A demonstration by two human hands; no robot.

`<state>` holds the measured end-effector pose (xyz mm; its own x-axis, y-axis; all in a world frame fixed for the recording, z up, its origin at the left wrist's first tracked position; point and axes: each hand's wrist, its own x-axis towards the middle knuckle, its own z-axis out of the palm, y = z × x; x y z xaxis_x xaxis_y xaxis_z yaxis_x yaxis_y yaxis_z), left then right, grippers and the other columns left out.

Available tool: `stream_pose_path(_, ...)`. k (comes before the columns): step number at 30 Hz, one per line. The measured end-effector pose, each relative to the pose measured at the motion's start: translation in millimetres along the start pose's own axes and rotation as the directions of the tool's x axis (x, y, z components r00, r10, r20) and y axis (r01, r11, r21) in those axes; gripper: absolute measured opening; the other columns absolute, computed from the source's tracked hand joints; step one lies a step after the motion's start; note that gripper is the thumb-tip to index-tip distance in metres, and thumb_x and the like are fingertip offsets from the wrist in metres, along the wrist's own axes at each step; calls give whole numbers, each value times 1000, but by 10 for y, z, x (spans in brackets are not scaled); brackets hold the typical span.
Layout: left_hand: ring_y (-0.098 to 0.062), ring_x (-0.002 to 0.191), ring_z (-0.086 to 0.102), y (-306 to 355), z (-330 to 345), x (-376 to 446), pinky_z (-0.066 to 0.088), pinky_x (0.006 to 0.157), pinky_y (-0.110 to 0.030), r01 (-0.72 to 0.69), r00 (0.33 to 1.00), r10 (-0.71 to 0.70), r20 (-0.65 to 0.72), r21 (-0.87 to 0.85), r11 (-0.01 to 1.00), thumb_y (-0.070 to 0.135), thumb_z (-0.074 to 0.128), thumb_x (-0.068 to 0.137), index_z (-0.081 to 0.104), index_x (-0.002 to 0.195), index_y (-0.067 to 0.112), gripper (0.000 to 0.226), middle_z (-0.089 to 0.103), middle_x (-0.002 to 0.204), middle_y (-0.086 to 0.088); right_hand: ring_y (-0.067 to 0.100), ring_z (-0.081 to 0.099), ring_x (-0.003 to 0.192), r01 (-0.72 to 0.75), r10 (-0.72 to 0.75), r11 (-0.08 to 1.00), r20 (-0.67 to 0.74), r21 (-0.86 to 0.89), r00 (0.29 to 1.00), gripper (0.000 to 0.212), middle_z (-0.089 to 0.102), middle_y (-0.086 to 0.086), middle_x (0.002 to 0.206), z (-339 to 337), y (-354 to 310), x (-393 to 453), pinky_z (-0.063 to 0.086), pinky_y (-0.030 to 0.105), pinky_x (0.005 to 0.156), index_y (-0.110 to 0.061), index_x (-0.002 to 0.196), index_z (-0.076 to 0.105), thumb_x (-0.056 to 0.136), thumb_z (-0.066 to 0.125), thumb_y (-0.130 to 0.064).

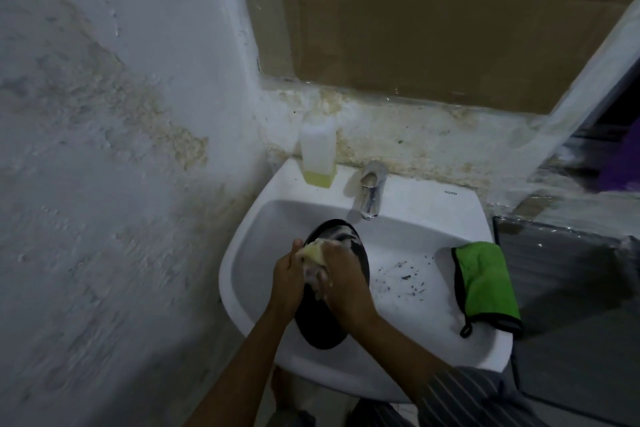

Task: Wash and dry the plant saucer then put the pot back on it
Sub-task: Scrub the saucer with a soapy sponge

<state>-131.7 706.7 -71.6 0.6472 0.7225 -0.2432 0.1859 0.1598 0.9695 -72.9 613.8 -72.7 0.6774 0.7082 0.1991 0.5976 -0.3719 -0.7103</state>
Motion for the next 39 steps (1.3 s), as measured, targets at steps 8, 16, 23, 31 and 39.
stream_pose_path(8,6,71,64,119,-3,-20,46,58,-1,8,997,-13,-74,-71,997,37,39,98,64,80,33,32,65,79,18,32,42,131,-310,330,939,-128,150,935,46,46,20,139,-90,78,236,27,30,110,1,135,43,98,33,-24)
stream_pose_path(16,-26,99,66,168,-153,-13,50,82,-21,81,995,-87,-47,-122,989,22,47,97,59,115,2,29,72,98,-12,26,57,107,183,-202,968,-102,-170,974,31,67,16,107,-7,-325,288,40,37,101,-1,107,63,89,46,-19)
stream_pose_path(23,-14,93,67,131,-116,-96,54,79,-22,77,990,-74,-121,18,997,51,48,88,65,109,19,42,69,111,-4,31,56,95,-79,65,988,-104,-135,992,23,63,16,98,-157,-213,630,41,38,84,-3,99,61,96,44,-19)
stream_pose_path(31,-15,75,68,-36,-250,-36,55,60,-23,182,944,-215,-252,-145,972,44,52,90,68,92,16,32,75,76,-5,20,65,96,363,-356,916,75,-171,932,24,70,5,102,170,-322,-131,51,32,89,-12,103,66,85,59,-27)
stream_pose_path(39,-40,122,51,-15,-164,-60,45,85,-29,119,974,-93,-206,115,986,25,45,97,50,126,-6,43,56,129,-24,26,47,128,-298,299,952,0,71,954,35,50,15,136,-49,210,-454,34,37,110,-2,132,47,98,44,-10)
